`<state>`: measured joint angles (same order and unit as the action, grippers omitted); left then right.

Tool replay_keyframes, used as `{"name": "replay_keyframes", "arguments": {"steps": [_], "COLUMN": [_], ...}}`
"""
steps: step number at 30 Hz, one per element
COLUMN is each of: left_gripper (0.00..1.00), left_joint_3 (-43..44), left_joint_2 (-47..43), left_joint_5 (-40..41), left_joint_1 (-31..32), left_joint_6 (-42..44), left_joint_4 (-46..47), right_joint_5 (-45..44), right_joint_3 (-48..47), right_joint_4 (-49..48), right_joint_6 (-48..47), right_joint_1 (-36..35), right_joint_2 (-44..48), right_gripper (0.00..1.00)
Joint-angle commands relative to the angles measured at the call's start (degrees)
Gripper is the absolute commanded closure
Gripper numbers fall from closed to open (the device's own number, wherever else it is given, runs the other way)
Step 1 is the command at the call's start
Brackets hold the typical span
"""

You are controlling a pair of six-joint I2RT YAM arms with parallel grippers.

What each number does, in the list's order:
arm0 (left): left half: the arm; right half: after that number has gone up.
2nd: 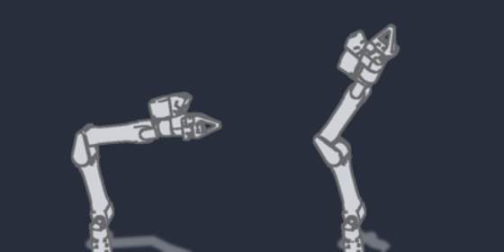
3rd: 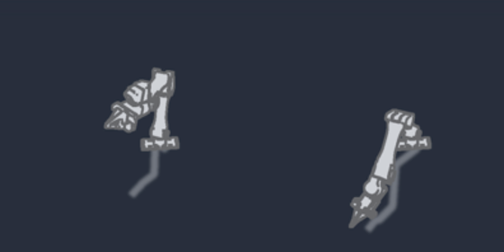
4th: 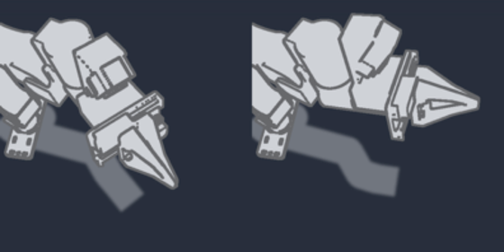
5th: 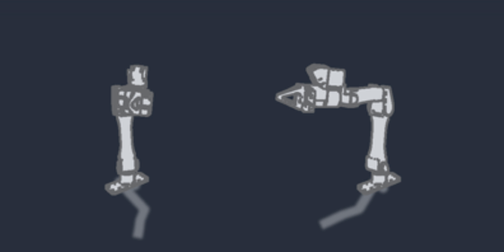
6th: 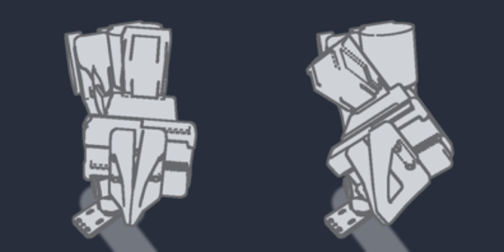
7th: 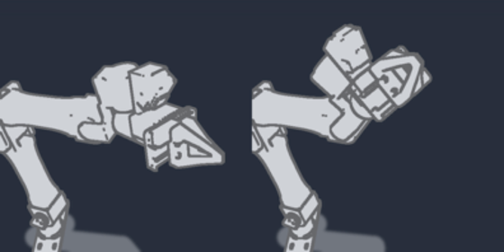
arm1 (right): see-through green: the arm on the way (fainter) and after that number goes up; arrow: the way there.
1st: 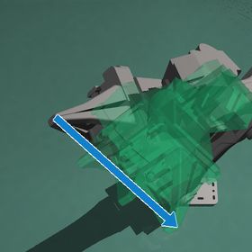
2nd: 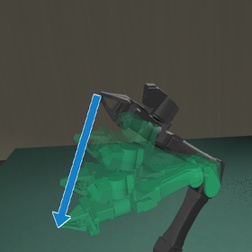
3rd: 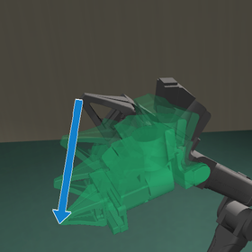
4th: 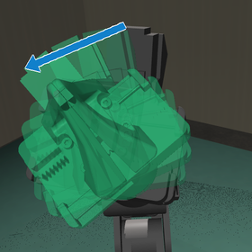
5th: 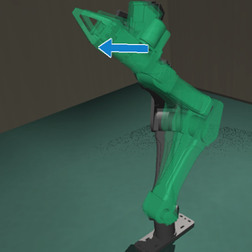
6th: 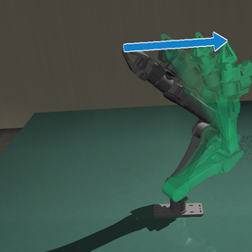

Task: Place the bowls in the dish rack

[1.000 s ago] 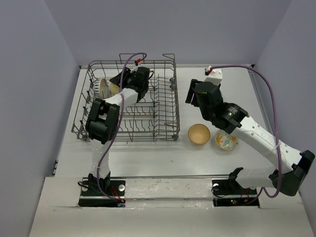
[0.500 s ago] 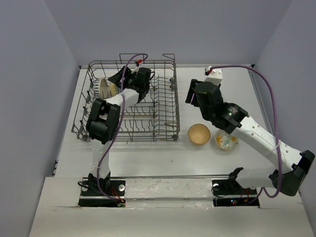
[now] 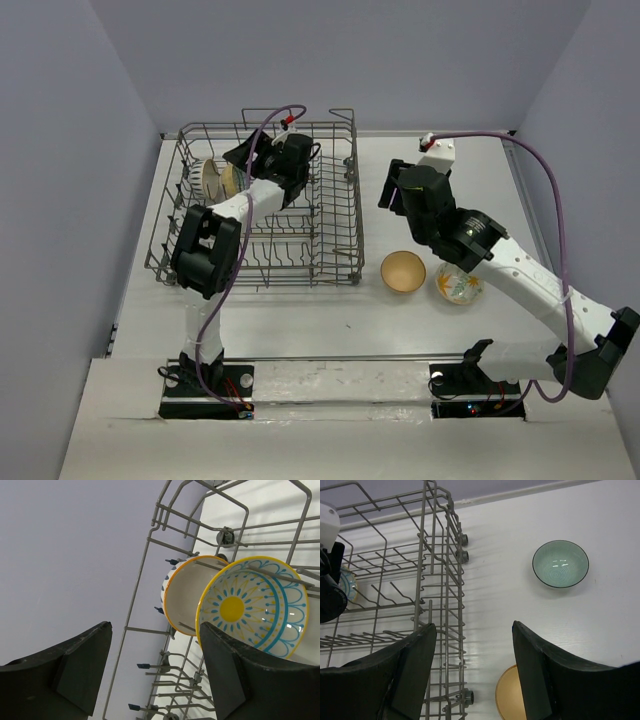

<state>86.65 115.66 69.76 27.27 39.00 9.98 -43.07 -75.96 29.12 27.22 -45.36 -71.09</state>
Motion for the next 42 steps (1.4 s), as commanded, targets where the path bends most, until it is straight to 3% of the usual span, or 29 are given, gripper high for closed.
{"name": "replay_keyframes", "arguments": {"steps": [1, 6, 10, 12, 17, 26, 34, 42], "left_gripper": [0.16, 0.16, 0.16, 0.16, 0.16, 0.16, 0.16, 0.15], "left_joint_3": [3.1, 6.2, 13.1, 14.6, 14.3, 2.6, -7.0, -9.4], "left_joint_2": [-6.0, -10.6, -15.4, -18.5, -25.3, -40.2, -46.7, -47.8], "left_joint_5": [2.3, -0.7, -9.9, -12.8, -18.6, -31.3, -35.7, -37.0], "left_joint_1": [1.2, 2.0, 2.4, 2.9, 3.9, 3.9, 3.9, 3.9], "left_joint_6": [-2.2, -9.1, -24.1, -27.5, -31.3, -38.3, -40.6, -41.0], "left_joint_4": [-0.9, -7.8, -19.7, -24.0, -27.2, -24.7, -21.7, -20.2], "right_joint_5": [-3.2, -9.1, -15.5, -16.7, -6.2, 2.3, 8.7, 9.4], "right_joint_3": [-0.7, -0.9, 1.3, 2.4, 8.8, 17.6, 23.2, 24.7], "right_joint_4": [-1.7, 1.3, 5.4, 7.9, 12.0, 17.0, 22.9, 31.3], "right_joint_6": [0.1, 0.8, 2.8, 5.4, 8.6, 14.4, 21.1, 30.4], "right_joint_1": [0.1, 0.1, 0.6, 3.2, 15.3, 27.1, 30.2, 30.7], "right_joint_2": [2.6, 4.3, 5.9, 6.5, 9.7, 11.6, 14.0, 14.1], "right_gripper": [0.32, 0.31, 0.28, 0.28, 0.28, 0.3, 0.29, 0.24]}}
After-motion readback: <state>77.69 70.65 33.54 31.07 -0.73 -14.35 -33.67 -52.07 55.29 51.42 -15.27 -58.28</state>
